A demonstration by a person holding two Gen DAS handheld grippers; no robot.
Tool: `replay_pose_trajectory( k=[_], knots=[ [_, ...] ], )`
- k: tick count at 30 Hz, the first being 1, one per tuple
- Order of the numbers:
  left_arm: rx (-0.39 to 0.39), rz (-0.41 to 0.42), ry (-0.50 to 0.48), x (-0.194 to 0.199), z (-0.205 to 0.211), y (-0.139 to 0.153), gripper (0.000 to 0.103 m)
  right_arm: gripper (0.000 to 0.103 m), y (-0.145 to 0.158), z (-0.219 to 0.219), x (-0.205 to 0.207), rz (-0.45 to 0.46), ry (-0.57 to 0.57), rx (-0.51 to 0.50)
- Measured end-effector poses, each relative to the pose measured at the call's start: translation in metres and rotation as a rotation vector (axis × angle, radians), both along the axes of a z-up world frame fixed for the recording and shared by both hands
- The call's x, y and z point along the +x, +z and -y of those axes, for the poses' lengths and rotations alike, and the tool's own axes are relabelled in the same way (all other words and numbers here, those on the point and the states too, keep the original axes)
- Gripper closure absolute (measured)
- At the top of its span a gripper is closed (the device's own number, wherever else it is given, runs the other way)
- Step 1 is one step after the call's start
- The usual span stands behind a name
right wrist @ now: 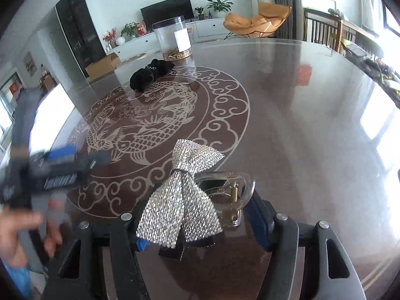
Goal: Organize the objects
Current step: 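Grasp the second black velvet pouch with the left tool while the right tool holds the clip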
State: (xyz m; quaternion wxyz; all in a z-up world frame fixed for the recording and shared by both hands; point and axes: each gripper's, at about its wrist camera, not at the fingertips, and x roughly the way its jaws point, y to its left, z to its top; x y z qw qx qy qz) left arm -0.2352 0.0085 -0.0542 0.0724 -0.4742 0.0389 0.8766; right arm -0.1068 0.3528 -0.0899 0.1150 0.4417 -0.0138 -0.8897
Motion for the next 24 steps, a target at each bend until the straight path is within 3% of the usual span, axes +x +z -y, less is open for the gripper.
replay_pose_trajectory(
  k=[5,8,11,13,15,16,17,20,24],
  knots=[
    [-0.004,0.030,0.010,-0.082,-0.008,0.002,0.000,0.039,-0.001,0.008,0.000,-0.002,-0.002,0.008],
    [-0.010,0.102,0.103,-0.133,-0.010,0.003,0.000,0.039,-0.002,0.007,0.000,-0.001,-0.003,0.005],
    [-0.013,0.167,0.159,-0.162,-0.012,0.004,0.000,0.039,-0.002,0.009,-0.003,-0.006,-0.003,0.012],
    [-0.024,0.166,0.107,-0.169,-0.019,0.005,0.000,0.039,-0.003,0.010,-0.004,-0.008,0.001,0.019],
    [-0.025,0.118,0.064,-0.163,-0.024,0.009,0.020,0.039,-0.003,0.010,-0.005,-0.009,0.002,0.019],
    [-0.023,0.089,0.048,-0.157,-0.026,0.013,0.051,0.039,-0.003,0.010,-0.005,-0.009,0.001,0.016],
    [-0.031,0.069,0.029,-0.150,-0.029,0.015,0.068,0.039,-0.003,0.009,-0.005,-0.008,0.001,0.013],
    [-0.062,0.035,-0.015,-0.109,-0.033,0.016,0.068,0.039,-0.003,0.008,-0.005,-0.010,-0.003,0.003],
    [-0.017,0.045,-0.018,-0.019,-0.025,0.017,0.069,0.047,-0.003,0.009,0.000,-0.020,-0.013,0.015]
  ],
)
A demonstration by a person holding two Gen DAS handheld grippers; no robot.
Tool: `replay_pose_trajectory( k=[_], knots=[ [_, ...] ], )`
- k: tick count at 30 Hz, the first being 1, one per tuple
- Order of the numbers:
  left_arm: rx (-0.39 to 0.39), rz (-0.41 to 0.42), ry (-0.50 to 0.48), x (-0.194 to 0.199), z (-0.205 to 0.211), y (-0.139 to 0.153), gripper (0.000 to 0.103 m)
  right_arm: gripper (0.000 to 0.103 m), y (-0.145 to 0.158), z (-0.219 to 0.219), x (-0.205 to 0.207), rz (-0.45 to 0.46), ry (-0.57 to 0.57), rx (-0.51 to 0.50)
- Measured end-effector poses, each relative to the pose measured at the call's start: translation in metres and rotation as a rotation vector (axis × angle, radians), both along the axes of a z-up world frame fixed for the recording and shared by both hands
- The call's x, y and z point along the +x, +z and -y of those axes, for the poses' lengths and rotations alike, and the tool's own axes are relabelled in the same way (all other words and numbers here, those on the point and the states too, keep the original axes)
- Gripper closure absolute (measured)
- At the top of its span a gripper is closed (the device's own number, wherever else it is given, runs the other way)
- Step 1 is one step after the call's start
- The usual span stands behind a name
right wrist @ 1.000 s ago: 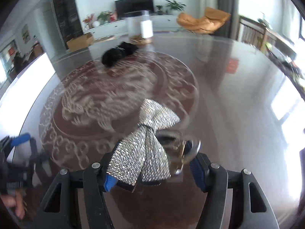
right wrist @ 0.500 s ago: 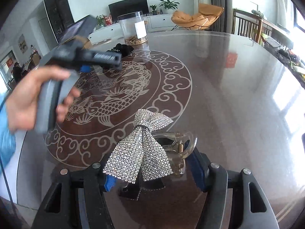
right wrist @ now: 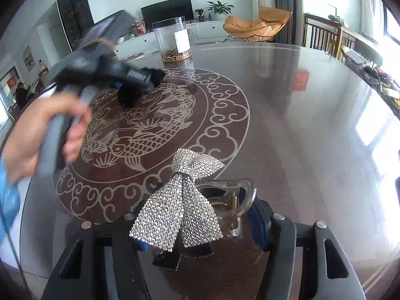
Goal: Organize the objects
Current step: 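Grasp the second black velvet pouch with the left tool while the right tool holds the clip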
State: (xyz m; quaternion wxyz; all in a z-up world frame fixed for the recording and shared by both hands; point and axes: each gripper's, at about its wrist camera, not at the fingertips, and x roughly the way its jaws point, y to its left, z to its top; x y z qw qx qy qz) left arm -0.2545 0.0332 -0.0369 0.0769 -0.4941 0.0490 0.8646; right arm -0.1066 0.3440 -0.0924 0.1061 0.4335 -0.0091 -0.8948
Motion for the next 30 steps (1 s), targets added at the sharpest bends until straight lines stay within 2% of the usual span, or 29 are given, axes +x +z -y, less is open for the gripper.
replay_pose_trajectory(
  k=[3,5,10,19,20,22,24,28,30],
  knots=[
    [0.000,-0.031,-0.011,0.079,0.005,0.000,0.069,0.048,0.001,0.002,0.009,-0.003,0.006,-0.002],
    [-0.007,-0.049,-0.018,0.118,0.010,0.000,0.068,0.050,0.003,0.005,0.019,-0.017,0.015,-0.004],
    [-0.012,-0.067,-0.005,0.174,0.024,-0.001,0.069,0.054,0.005,0.016,0.050,-0.050,0.043,-0.025],
    [0.013,-0.080,-0.011,0.176,0.025,-0.002,0.069,0.052,0.000,0.026,0.074,-0.075,0.048,0.010],
    [0.014,-0.082,-0.011,0.176,0.025,-0.002,0.069,0.050,-0.001,0.025,0.074,-0.071,0.047,0.015],
    [0.013,-0.085,-0.012,0.177,0.024,-0.002,0.069,0.032,-0.001,0.027,0.074,-0.069,0.054,0.024],
    [0.012,-0.088,-0.013,0.176,0.024,-0.003,0.068,0.021,0.001,0.031,0.073,-0.075,0.074,0.041],
    [0.011,-0.090,-0.011,0.176,0.023,-0.003,0.068,0.018,0.003,0.043,0.062,-0.072,0.092,0.118],
    [0.011,-0.093,-0.016,0.175,0.024,-0.002,0.068,0.018,0.005,0.040,0.057,-0.069,0.077,0.101]
  ],
)
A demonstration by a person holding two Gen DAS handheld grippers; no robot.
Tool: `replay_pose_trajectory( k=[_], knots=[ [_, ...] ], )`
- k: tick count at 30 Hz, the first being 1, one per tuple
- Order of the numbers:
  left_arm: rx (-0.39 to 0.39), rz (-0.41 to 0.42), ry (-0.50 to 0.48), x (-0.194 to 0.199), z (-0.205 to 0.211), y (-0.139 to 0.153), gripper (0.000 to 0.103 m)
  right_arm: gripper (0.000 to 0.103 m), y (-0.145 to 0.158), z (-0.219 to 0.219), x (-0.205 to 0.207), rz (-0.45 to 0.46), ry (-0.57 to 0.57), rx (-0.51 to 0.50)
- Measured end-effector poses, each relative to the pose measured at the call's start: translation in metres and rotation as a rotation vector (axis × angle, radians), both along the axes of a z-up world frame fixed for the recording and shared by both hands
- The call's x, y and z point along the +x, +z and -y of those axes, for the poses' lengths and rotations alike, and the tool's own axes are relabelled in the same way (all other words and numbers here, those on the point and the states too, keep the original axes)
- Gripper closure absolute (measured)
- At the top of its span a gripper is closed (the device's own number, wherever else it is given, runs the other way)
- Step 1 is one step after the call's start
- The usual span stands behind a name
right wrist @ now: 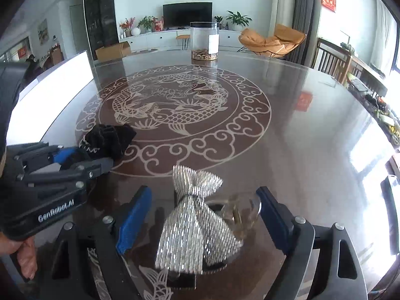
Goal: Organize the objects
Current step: 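Grasp the second black velvet pouch with the left tool while the right tool holds the clip, then lift the pouch and the clip off the table with both tools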
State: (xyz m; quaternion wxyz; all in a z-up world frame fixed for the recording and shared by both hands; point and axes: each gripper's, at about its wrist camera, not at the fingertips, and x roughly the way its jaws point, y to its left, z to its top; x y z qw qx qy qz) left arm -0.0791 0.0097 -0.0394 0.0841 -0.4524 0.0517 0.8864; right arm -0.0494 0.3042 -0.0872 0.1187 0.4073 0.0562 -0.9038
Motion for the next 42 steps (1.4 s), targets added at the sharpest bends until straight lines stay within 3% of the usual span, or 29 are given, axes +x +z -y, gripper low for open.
replay_pose_trajectory(
  k=[7,9,10,11,12,14,42],
  knots=[
    [0.010,-0.032,-0.001,0.005,0.002,-0.001,0.066,0.015,-0.010,-0.032,0.000,0.055,-0.073,-0.083],
    [-0.007,-0.031,0.018,0.003,0.002,-0.002,0.055,0.005,-0.010,-0.030,-0.001,0.062,-0.068,-0.066],
    [-0.008,-0.023,0.036,0.001,0.004,-0.002,0.034,0.003,-0.013,-0.028,-0.003,0.081,-0.058,-0.057],
    [0.002,0.010,0.049,-0.004,0.007,-0.005,0.000,0.002,-0.013,-0.024,-0.004,0.087,-0.047,-0.034],
    [0.010,0.049,0.050,-0.009,0.009,-0.009,0.000,0.000,-0.014,-0.021,-0.005,0.093,-0.040,-0.016],
    [0.006,0.049,0.034,-0.012,0.009,-0.009,0.000,0.000,-0.015,-0.013,-0.004,0.097,-0.033,0.033],
    [0.006,0.041,0.041,-0.013,0.007,-0.013,0.000,0.000,-0.016,-0.013,-0.004,0.096,-0.031,0.030]
  ],
)
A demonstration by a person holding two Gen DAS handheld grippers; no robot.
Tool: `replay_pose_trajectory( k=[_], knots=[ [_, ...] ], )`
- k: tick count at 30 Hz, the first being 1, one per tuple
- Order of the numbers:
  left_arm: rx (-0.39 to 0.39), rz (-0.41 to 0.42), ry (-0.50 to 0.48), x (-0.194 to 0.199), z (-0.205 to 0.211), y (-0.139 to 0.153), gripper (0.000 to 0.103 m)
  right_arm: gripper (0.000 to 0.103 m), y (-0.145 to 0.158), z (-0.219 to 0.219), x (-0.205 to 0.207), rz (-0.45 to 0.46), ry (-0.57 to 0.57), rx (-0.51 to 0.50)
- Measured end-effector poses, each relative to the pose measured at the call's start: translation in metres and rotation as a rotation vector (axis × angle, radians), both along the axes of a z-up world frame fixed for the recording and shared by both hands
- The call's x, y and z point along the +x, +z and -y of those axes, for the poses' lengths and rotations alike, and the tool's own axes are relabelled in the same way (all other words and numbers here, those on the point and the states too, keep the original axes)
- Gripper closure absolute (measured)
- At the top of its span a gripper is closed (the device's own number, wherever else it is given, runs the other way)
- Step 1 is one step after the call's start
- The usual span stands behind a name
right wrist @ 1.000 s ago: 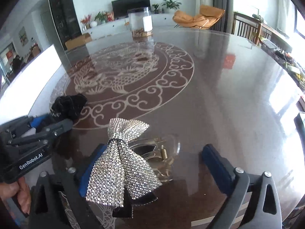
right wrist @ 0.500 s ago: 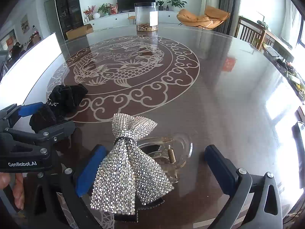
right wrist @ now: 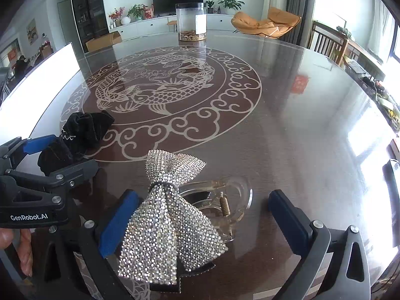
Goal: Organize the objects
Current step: 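Lift the pouch and the clip off the table with both tools, then carry pouch and clip into the bin and open both tools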
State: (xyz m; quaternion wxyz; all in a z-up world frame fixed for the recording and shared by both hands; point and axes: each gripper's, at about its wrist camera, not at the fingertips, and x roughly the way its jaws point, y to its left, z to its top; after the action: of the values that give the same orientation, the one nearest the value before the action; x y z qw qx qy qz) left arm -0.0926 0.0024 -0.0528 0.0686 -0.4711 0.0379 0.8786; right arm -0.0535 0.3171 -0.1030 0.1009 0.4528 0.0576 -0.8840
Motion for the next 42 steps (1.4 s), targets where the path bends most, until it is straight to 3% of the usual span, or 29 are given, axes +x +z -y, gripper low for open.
replay_pose_trajectory(
  k=[13,19,21,22,23,24,25,29,34,38,42],
  knots=[
    [-0.005,0.021,-0.004,-0.003,-0.001,0.001,0.000,0.000,0.000,0.000,-0.001,0.001,0.003,-0.003],
    [-0.010,0.046,-0.085,-0.009,-0.002,0.002,0.000,0.000,-0.001,0.001,-0.004,0.017,0.021,0.005],
    [-0.005,-0.002,-0.093,-0.007,-0.001,0.005,0.016,0.000,0.000,0.001,-0.008,0.074,0.036,0.020],
    [-0.002,-0.032,-0.106,-0.006,-0.001,0.007,0.047,0.003,0.002,0.000,-0.010,0.100,0.014,0.022],
    [-0.003,-0.051,-0.127,-0.005,-0.004,0.010,0.068,0.011,0.004,0.000,-0.009,0.095,-0.012,0.018],
    [-0.017,-0.058,-0.136,-0.003,-0.007,0.011,0.068,0.037,0.009,0.000,-0.008,0.073,-0.027,0.013],
    [-0.018,-0.063,-0.143,-0.001,-0.009,0.011,0.068,0.053,0.012,0.002,-0.007,0.061,-0.041,0.016],
    [0.027,-0.066,-0.167,0.024,-0.006,0.015,0.069,0.054,0.012,0.006,0.008,0.033,-0.102,-0.080],
    [0.179,-0.075,-0.131,0.068,0.021,0.049,0.069,0.054,0.026,0.015,0.032,0.016,-0.055,-0.177],
    [0.286,-0.164,-0.084,0.099,0.063,0.108,0.069,0.054,0.066,0.028,0.038,-0.017,0.003,-0.247],
    [0.276,-0.299,0.006,0.124,0.133,0.173,0.068,0.054,0.129,0.085,0.044,-0.062,0.170,-0.329]
  ],
)
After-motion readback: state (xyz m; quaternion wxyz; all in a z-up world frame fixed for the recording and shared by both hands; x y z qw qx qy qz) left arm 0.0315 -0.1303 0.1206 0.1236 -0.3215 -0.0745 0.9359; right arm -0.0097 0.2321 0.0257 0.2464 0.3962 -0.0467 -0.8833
